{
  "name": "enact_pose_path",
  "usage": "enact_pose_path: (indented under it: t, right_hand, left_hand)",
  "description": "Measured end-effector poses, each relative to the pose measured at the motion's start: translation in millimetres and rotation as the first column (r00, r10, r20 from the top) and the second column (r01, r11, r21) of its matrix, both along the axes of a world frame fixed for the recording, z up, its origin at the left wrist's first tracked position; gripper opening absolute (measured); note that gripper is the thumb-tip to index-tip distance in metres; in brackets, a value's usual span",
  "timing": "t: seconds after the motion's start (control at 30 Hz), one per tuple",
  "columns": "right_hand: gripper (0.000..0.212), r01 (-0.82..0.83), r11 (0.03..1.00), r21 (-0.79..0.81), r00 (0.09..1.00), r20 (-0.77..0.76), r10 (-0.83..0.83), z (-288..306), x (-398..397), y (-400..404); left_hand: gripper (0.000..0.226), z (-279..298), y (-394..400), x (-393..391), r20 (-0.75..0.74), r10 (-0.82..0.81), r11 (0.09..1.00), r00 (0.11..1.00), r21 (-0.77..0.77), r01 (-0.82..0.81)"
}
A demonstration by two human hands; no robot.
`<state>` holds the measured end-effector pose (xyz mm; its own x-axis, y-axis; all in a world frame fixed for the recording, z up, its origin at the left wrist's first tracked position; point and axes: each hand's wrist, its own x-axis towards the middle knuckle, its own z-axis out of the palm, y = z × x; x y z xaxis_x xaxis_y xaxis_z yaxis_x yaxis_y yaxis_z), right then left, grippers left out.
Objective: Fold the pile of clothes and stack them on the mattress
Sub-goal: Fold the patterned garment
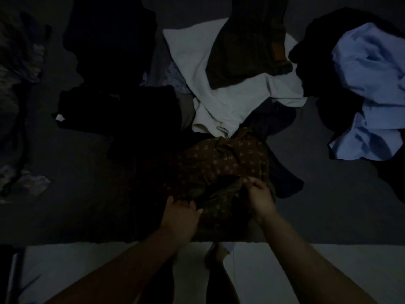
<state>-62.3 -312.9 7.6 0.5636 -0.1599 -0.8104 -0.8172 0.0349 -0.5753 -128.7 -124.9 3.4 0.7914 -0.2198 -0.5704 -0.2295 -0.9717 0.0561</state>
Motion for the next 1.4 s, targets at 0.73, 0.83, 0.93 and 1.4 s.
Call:
enact_pose_path:
  t: [0.73, 0.83, 0.93, 1.4]
  right_hand:
    - [0.017, -0.313, 0.854, -0.416, 0.705, 0.501, 0.502, 295.1, 14.3, -18.8]
    - [0.014, -0.226, 0.909, -0.351, 0.711, 0.578, 0.4, 334.4, 13.4, -23.5]
    - [0.014, -0.088, 0.906, -0.413, 0.712, 0.61, 0.348, 362.9, 23.8, -40.2]
    - [0.014, -0.268, 0.207, -0.941, 0.645, -0.015, 0.764, 375.2, 115.6, -119.5]
  left_hand:
    - [0.045, 208.2, -90.0, 65.5, -0.185, 0.747, 0.402, 0.639, -0.64, -0.655]
    - [0.031, 214.2, -61.6, 71.2, -0.04, 0.783, 0.458, 0.62, -0.638, -0.619]
    - [0.03, 214.6, -25.0, 70.3, -0.073, 0.761, 0.494, 0.645, -0.579, -0.649]
    - [0.013, 358.0, 74.5, 161.5, -0.234, 0.631, 0.619, 0.739, -0.422, -0.662]
